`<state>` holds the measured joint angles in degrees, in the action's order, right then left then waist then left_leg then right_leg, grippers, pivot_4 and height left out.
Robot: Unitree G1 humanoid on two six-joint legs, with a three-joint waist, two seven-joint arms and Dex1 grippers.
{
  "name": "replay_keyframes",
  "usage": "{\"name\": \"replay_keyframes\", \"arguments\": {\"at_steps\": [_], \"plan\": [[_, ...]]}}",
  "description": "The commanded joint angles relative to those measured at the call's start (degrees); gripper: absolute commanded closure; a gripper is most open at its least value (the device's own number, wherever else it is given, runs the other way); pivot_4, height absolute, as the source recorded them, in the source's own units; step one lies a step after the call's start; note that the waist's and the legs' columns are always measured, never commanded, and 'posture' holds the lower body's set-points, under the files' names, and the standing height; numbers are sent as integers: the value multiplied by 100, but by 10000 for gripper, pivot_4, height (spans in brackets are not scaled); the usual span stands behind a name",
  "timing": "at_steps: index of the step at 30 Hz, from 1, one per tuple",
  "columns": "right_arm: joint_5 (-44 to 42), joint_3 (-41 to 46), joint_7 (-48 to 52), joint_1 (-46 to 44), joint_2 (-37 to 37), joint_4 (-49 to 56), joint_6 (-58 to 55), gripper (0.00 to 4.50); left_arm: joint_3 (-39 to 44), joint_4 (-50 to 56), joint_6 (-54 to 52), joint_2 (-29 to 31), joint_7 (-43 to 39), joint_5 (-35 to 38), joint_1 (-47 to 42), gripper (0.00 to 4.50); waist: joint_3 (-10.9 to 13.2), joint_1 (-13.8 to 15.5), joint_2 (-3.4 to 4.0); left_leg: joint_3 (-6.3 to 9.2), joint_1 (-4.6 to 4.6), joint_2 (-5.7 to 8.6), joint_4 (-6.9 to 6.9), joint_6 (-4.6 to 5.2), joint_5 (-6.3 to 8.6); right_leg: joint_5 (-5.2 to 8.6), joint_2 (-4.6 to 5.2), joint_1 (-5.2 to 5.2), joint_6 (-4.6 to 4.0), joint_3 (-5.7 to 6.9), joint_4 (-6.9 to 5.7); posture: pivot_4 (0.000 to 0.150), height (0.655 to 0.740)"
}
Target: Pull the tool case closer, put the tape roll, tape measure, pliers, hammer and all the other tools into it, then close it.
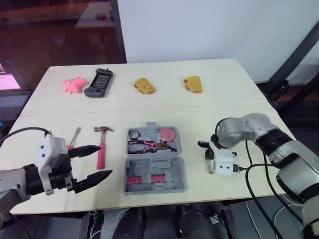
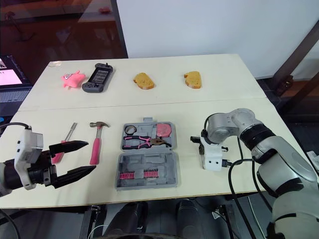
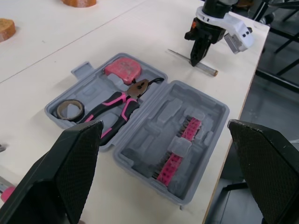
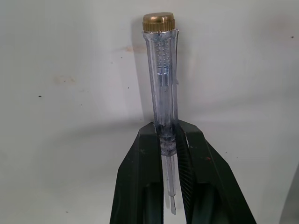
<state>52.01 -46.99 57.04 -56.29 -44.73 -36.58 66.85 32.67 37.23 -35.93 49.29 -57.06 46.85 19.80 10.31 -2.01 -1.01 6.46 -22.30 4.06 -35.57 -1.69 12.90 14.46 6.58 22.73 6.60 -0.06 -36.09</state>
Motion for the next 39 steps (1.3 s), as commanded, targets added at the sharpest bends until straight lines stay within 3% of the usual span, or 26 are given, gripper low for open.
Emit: {"name": "replay_keyframes", "arguments": {"at_steps": [1,4,8,11,17,21,23,26,39], "plan": [[-276,55,296,142,-44,2,-272,44666,14,49,76,49,5,-14,-37,0,1,-5,-1,1,0,0,0,0,0,0,0,0,0,0,0,1500,7400],[-1184,391,966,379,-241,234,-980,44666,-19,-3,89,55,-26,-34,-66,0,2,2,1,3,0,0,0,0,0,0,0,0,0,0,0,1500,7400],[-2714,1292,2244,1196,-353,1338,-3611,44666,-154,-150,105,154,-117,-89,-214,0,7,60,6,5,-7,4,2,1,0,0,7,4,0,-1,2,1500,7400],[-3256,1826,2588,1713,-508,2150,-4961,44666,-179,-257,98,231,-136,-74,-397,0,16,116,19,3,-11,3,2,1,0,0,8,13,0,-1,-1,1500,7400],[-3634,2822,2690,2701,-720,3914,-8699,44666,-325,-310,153,207,-155,-141,-506,0,25,147,31,-1,-33,7,2,0,1,1,19,35,1,-1,1,1500,7400],[-3516,2729,2709,2494,-664,4479,-11895,44666,-437,-308,231,124,-149,-211,-487,0,28,124,38,-5,-52,5,1,0,1,-1,19,61,0,-2,-3,1500,7400],[-3686,2638,2664,2351,-702,4558,-12924,44666,-466,-316,261,104,-144,-214,-486,0,28,135,40,-5,-70,5,-3,0,1,-1,20,76,-1,-1,-3,1500,7400],[-3925,2616,2387,2249,-672,4412,-13568,44666,-528,-313,298,63,-127,-253,-492,0,28,142,39,-2,-106,6,-16,0,1,-4,21,104,-2,4,-1,1500,7400],[-4191,2189,686,1709,226,3341,-13351,44666,-708,-288,284,19,-50,-277,-642,0,29,128,38,-8,-113,8,-17,1,0,-9,22,111,5,4,2,1500,7400]]}}
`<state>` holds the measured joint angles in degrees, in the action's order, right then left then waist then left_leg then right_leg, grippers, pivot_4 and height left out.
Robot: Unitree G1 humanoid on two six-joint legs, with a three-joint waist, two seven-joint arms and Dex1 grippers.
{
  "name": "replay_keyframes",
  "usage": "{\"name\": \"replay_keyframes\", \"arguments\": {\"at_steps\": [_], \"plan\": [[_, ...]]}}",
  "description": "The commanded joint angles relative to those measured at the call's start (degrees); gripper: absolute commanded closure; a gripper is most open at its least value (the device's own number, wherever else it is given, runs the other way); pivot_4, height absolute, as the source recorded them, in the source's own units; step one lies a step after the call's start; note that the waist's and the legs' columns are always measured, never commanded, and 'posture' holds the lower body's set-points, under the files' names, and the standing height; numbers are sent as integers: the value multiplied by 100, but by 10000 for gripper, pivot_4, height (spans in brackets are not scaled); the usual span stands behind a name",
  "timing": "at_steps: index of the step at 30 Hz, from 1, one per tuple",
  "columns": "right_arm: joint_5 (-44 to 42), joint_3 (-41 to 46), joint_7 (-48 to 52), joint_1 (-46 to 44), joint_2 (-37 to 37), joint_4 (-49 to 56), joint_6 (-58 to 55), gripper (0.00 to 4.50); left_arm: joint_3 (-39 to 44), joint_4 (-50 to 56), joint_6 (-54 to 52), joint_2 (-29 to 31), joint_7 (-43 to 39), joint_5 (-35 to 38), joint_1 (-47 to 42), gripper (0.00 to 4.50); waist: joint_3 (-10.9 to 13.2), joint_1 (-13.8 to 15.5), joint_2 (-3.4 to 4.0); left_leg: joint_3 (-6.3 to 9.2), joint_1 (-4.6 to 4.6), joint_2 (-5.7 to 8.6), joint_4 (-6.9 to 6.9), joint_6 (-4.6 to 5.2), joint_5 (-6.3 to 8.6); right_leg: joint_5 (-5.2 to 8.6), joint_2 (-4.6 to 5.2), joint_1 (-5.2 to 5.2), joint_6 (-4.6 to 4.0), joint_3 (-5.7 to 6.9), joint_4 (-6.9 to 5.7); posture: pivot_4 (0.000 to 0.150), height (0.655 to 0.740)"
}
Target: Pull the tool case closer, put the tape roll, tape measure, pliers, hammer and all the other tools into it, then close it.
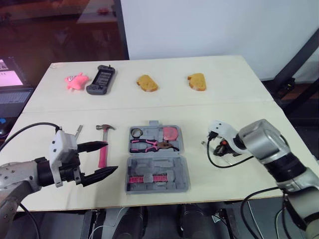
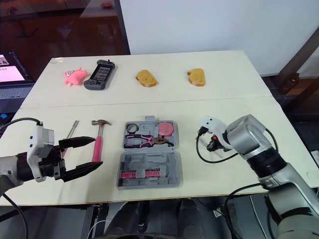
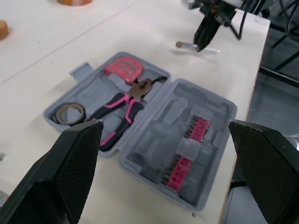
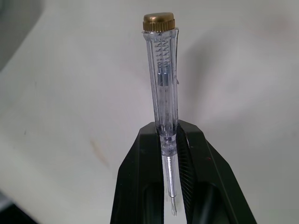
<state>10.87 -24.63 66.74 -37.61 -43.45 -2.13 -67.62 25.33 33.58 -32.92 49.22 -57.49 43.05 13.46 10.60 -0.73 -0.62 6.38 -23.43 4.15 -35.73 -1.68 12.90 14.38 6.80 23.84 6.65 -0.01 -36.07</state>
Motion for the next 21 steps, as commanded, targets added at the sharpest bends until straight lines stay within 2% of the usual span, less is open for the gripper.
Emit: {"name": "replay_keyframes", "arguments": {"at_steps": [1,5,9,14,18,21], "plan": [[-104,-88,-343,-190,171,-167,50,44666,14,96,-18,20,0,102,3,0,0,-1,0,0,0,0,0,0,0,-2,0,0,4,0,0,1500,7400],[-103,-313,-572,-252,251,-477,159,44666,5,111,-21,6,26,95,14,0,-1,-3,-1,1,1,0,-3,0,0,-2,-2,-3,2,1,-1,1500,7400],[-298,-182,-751,-259,412,-707,-51,44666,5,140,-10,-9,46,93,41,0,-8,-4,-14,3,7,0,-6,0,0,-2,-3,-12,2,2,-1,1500,7400],[-620,27,-746,-433,264,-459,-365,22400,79,101,15,24,-26,109,54,0,-9,-3,-15,7,10,-1,-12,0,0,0,-5,-19,-3,5,-2,1500,7400],[-973,185,-635,-525,-74,-21,-544,1270,93,-38,88,85,-143,43,-9,0,-1,15,-2,6,3,0,-13,0,0,0,-4,-13,-2,5,-2,1500,7400],[-1196,329,-583,-352,-460,548,-311,542,84,-151,148,117,-237,-8,-63,0,2,13,1,5,-1,1,-12,0,0,-1,-3,-8,-1,5,-1,1500,7400]]}}
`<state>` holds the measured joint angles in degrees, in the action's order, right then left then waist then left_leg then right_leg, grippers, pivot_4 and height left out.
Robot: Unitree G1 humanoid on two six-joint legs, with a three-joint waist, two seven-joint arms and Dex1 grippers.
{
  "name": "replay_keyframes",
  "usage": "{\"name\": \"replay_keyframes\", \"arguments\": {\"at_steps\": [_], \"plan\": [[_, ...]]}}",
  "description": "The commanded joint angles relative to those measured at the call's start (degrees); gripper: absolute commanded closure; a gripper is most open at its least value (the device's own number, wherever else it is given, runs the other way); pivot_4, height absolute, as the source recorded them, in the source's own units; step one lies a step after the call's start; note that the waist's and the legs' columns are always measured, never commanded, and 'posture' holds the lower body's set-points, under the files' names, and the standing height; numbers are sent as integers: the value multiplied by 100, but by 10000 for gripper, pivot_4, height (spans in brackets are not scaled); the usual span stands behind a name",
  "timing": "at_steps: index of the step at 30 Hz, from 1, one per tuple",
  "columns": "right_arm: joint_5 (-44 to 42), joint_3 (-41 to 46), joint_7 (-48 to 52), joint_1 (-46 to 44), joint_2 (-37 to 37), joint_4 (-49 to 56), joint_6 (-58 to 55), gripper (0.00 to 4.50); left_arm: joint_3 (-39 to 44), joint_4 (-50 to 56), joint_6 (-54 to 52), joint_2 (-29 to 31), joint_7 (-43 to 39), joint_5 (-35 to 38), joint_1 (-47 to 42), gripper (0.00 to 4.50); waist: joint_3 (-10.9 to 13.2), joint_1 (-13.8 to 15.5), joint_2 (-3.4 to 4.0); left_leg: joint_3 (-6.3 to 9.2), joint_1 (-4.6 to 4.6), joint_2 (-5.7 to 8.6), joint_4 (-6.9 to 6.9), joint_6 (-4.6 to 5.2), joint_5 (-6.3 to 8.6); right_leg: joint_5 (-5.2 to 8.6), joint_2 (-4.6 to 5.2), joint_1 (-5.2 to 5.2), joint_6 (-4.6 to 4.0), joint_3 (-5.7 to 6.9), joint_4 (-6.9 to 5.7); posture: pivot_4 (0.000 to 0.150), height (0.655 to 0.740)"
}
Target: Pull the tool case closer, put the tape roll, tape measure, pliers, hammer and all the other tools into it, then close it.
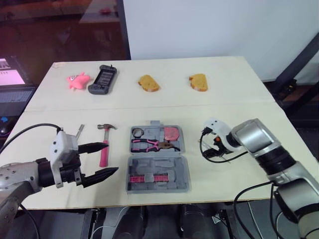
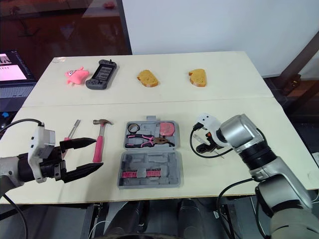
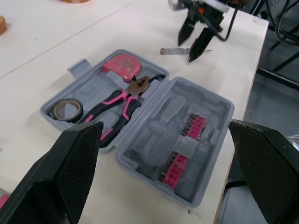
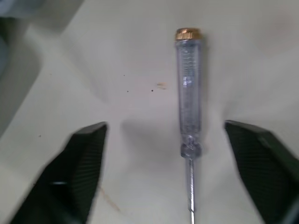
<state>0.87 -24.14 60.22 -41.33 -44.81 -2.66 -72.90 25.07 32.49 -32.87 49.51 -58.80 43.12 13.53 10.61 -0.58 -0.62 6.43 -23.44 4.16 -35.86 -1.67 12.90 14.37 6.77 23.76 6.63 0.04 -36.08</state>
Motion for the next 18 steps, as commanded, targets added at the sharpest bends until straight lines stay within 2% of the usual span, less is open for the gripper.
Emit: {"name": "replay_keyframes", "arguments": {"at_steps": [1,4,7,11,14,18], "plan": [[-330,428,150,157,-426,811,567,542,107,-81,160,93,-138,-19,-95,0,0,-6,-1,-1,0,0,0,0,0,0,0,1,0,0,0,1500,7400],[-542,701,197,460,-618,1148,1183,542,96,-157,208,107,-207,-41,-133,0,1,-15,-2,-2,1,-2,1,0,1,0,0,-2,1,2,1,1500,7400],[-617,1319,-175,1131,-655,1293,1821,542,15,-339,231,149,-271,-94,-253,0,1,-4,-3,-2,1,-3,1,0,1,-3,0,-2,7,3,1,1500,7400],[-604,1469,-480,1889,-506,1242,2714,542,-61,-468,222,166,-328,-95,-407,0,2,5,-4,-2,2,-1,-6,1,0,-2,1,-8,4,3,1,1500,7400],[-293,1287,-871,2165,-383,1038,3271,542,-97,-520,232,184,-348,-108,-479,0,2,-12,-4,0,2,-3,-6,1,1,-1,0,-8,3,3,0,1500,7400],[-291,1342,-1094,2334,-136,578,3713,542,-93,-549,208,196,-382,-130,-537,0,2,-17,-3,-2,5,-3,-5,1,0,-1,0,-7,3,1,-2,1500,7400]]}}
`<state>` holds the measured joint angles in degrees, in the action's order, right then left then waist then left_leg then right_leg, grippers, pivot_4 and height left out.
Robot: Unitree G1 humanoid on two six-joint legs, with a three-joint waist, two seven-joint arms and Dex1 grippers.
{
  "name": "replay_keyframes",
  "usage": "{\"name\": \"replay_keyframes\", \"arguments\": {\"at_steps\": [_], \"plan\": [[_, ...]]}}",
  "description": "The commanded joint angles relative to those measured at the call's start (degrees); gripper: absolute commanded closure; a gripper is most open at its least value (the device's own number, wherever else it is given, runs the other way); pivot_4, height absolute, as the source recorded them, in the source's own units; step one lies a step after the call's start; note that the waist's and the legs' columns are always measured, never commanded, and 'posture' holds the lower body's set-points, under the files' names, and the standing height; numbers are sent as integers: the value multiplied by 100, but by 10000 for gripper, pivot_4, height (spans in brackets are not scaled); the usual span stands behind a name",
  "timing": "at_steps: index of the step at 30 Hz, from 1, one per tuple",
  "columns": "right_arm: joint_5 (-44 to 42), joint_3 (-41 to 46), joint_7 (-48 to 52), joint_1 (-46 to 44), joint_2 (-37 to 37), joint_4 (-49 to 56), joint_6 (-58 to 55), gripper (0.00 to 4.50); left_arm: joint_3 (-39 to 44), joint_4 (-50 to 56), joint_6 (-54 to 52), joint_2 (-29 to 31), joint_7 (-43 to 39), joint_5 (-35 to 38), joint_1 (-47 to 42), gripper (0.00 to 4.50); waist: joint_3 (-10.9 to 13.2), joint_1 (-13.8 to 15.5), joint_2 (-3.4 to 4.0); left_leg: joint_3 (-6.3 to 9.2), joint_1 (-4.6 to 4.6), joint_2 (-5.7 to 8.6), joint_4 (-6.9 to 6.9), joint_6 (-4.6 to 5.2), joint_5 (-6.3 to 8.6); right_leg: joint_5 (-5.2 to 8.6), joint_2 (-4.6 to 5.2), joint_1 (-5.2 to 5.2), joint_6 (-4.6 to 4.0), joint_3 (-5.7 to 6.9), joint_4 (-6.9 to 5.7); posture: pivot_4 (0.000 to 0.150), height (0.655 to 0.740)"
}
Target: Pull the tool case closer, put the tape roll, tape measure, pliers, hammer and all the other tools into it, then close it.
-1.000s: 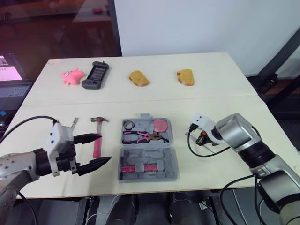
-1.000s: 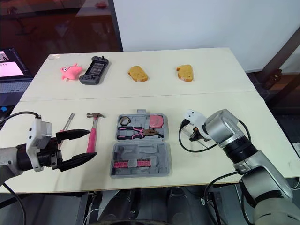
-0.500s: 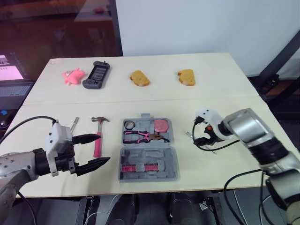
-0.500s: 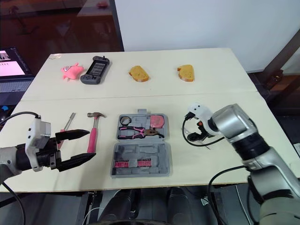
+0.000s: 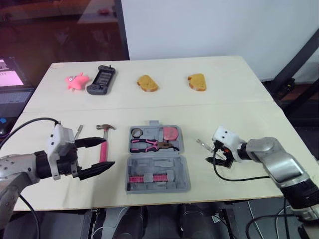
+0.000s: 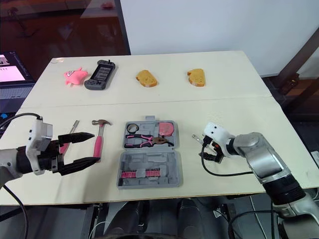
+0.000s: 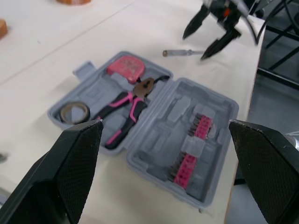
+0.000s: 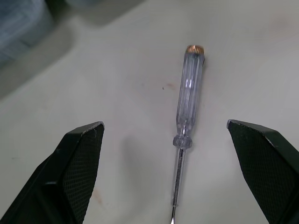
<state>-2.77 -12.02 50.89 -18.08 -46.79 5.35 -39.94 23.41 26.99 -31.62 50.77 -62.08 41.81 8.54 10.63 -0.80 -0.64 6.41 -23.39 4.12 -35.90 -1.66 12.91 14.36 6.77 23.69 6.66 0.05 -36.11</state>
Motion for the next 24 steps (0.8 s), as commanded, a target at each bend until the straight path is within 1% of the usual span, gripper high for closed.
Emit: {"name": "replay_keyframes", "arguments": {"at_steps": [1,3,6,7,8,13,24], "plan": [[38,181,-198,-9,136,-368,438,542,81,-2,83,78,-62,-7,-34,0,0,10,1,0,0,0,0,0,0,0,0,0,0,0,0,1500,7400],[67,161,-225,-83,177,-620,484,542,93,-1,80,88,-81,-20,-10,0,0,13,1,0,0,1,-1,0,0,0,0,-1,0,0,1,1500,7400],[-78,272,-264,-187,321,-830,219,542,127,49,55,99,-97,-9,69,0,0,13,-1,3,2,1,-4,0,0,1,0,-6,-3,1,1,1500,7400],[-67,271,-257,-187,327,-879,208,5850,135,69,57,98,-95,-7,94,0,0,12,-1,3,2,1,-4,0,0,1,-1,-7,-3,0,1,1500,7400],[-62,262,-246,-184,325,-934,195,8688,136,80,57,98,-91,-7,108,0,0,13,-1,3,3,1,-4,0,0,1,0,-7,-3,0,1,1500,7400],[-104,264,-199,-160,287,-960,130,33254,156,95,60,106,-92,5,157,0,-1,23,-1,5,4,1,-6,0,0,1,0,-12,-3,1,2,1500,7400],[-158,313,-174,-117,302,-818,-103,33254,84,19,108,103,-125,-41,98,0,-1,27,-1,6,4,1,-6,0,0,2,0,-12,-3,2,2,1500,7400]]}}
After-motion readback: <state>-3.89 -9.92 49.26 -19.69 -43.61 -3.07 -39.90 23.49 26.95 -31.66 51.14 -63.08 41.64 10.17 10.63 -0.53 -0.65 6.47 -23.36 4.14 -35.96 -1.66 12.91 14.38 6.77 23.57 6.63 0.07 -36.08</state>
